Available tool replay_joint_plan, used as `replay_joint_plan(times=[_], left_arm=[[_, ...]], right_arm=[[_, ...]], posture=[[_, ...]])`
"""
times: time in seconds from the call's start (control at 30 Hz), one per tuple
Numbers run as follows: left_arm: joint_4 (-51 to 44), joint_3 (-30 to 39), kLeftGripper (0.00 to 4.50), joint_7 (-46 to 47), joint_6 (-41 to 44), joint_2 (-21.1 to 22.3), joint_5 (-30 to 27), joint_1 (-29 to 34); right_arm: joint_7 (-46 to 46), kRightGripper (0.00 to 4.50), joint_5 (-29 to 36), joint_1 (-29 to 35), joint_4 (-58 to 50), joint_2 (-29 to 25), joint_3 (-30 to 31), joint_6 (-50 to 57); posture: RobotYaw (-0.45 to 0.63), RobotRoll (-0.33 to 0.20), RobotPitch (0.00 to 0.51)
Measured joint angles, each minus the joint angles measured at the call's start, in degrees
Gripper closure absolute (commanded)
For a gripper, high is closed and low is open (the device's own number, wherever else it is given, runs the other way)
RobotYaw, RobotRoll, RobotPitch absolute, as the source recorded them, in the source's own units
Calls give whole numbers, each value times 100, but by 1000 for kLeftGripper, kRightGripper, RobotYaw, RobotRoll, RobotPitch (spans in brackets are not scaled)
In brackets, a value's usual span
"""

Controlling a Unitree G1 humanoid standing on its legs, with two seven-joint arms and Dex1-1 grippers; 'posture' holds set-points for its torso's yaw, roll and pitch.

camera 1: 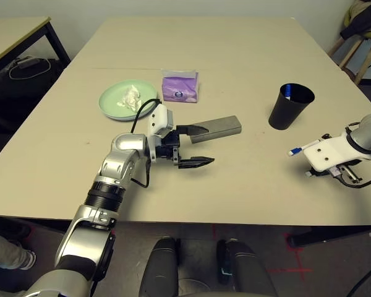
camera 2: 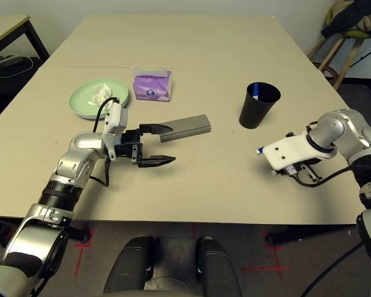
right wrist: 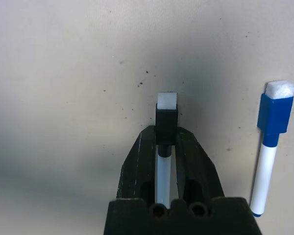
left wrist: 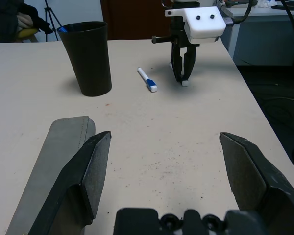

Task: Organize and tidy the items on the table.

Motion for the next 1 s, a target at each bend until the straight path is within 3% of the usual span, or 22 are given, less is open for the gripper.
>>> replay_joint_plan(times=[0.1,0.23,0.3,0.47,0.67,1.0], left_arm=[[1,1,0,0,0,4,-2,-2],[3,0,0,-1,1,4,-5,-4],[4,0,0,-1,1,4,-6,-5],[46,13,0,10,-2,2,-6,-68],[285,219,0,422,122,-45,-6,-395],[496,502,0,932,394,-216,-24,-688]], right_arm=[[303,4101,771,15,-282,-4,7,894],[412,4101,2487,-99,-1222,-153,52,2844],[418,4101,2985,-284,-1473,-43,-274,3647],[40,4101,3584,-466,-1913,260,-1222,4757],[-1138,4101,4331,-352,-2450,1053,-2347,5673],[-3222,4101,4946,-253,-2709,2063,-3675,5856]], posture=[[157,0,95],[152,0,89],[147,0,86],[137,0,77],[132,0,75],[126,0,72]])
